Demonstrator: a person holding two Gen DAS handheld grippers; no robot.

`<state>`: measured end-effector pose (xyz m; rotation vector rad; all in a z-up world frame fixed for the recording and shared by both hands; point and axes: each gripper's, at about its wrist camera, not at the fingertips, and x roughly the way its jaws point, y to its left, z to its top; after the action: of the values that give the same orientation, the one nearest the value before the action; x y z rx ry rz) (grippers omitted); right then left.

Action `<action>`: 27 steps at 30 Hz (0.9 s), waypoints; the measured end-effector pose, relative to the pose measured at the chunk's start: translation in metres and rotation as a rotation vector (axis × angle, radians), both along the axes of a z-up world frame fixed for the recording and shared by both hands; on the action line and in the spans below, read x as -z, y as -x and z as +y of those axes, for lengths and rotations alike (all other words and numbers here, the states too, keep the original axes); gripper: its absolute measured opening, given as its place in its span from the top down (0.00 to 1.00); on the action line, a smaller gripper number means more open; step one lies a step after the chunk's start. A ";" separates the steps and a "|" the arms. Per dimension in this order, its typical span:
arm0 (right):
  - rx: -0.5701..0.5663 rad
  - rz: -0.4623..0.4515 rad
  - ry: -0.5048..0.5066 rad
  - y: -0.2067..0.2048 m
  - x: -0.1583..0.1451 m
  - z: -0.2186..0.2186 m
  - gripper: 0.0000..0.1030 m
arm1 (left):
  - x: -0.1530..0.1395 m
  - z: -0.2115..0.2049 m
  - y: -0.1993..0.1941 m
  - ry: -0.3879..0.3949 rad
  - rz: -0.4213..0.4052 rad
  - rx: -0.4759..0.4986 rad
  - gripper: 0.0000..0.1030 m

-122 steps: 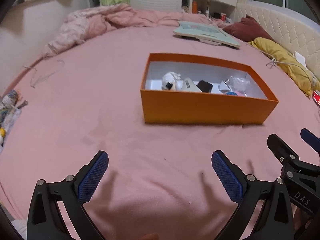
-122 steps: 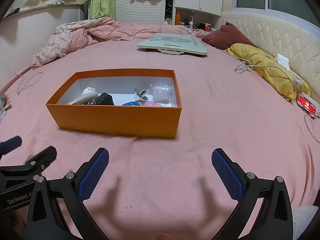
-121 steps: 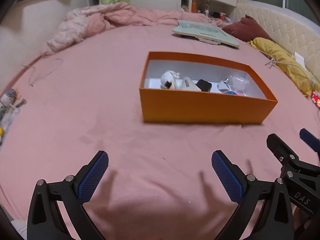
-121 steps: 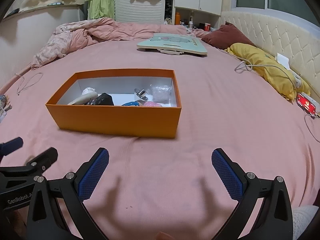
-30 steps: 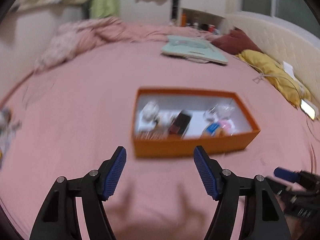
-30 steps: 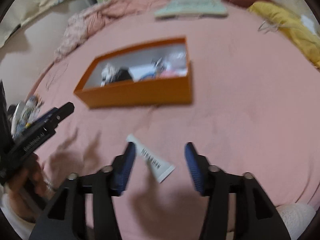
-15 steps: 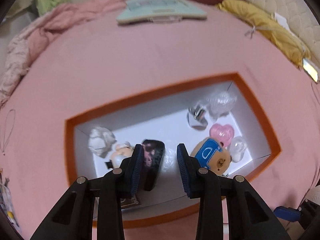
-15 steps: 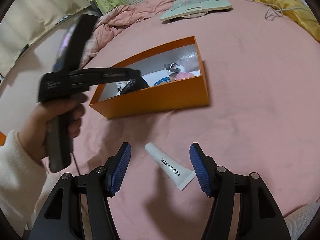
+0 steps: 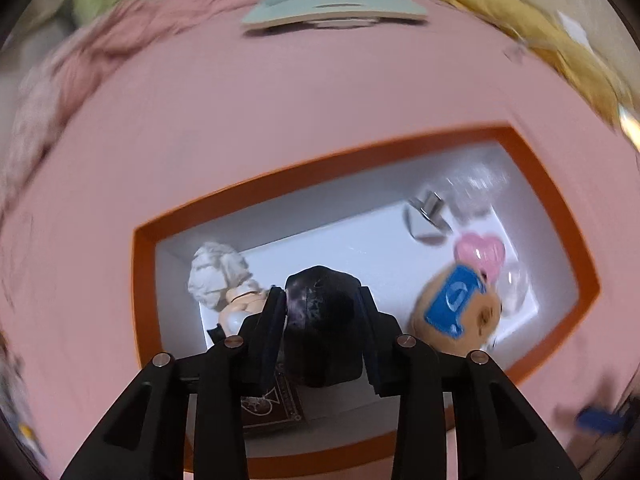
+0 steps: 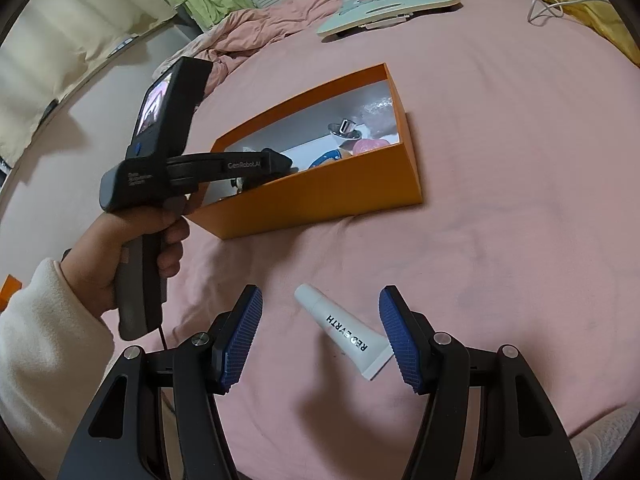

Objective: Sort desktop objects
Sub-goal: 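Grasp the black case with the left gripper, place it beside the box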

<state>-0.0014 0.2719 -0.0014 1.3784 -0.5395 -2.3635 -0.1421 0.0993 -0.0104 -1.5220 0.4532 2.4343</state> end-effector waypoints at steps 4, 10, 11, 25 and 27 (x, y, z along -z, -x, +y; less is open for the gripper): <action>0.009 -0.009 0.002 0.001 0.002 0.001 0.40 | -0.031 -0.013 -0.009 -0.099 0.060 -0.040 0.74; 0.003 0.009 -0.023 -0.002 0.000 -0.002 0.40 | -0.102 -0.040 -0.050 -0.273 0.180 -0.067 0.75; 0.002 0.010 -0.027 -0.003 0.000 -0.002 0.40 | -0.110 -0.044 -0.060 -0.298 0.184 -0.063 0.75; 0.009 0.027 -0.071 -0.007 0.000 -0.001 0.40 | -0.010 -0.055 -0.159 -0.335 0.081 -0.096 0.48; 0.011 0.034 -0.075 -0.009 -0.002 0.000 0.40 | -0.008 -0.067 -0.163 -0.356 0.111 -0.179 0.23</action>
<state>0.0074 0.2721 0.0003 1.3675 -0.4553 -2.4342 0.0210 0.0325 -0.0024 -1.3295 -0.1025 2.5662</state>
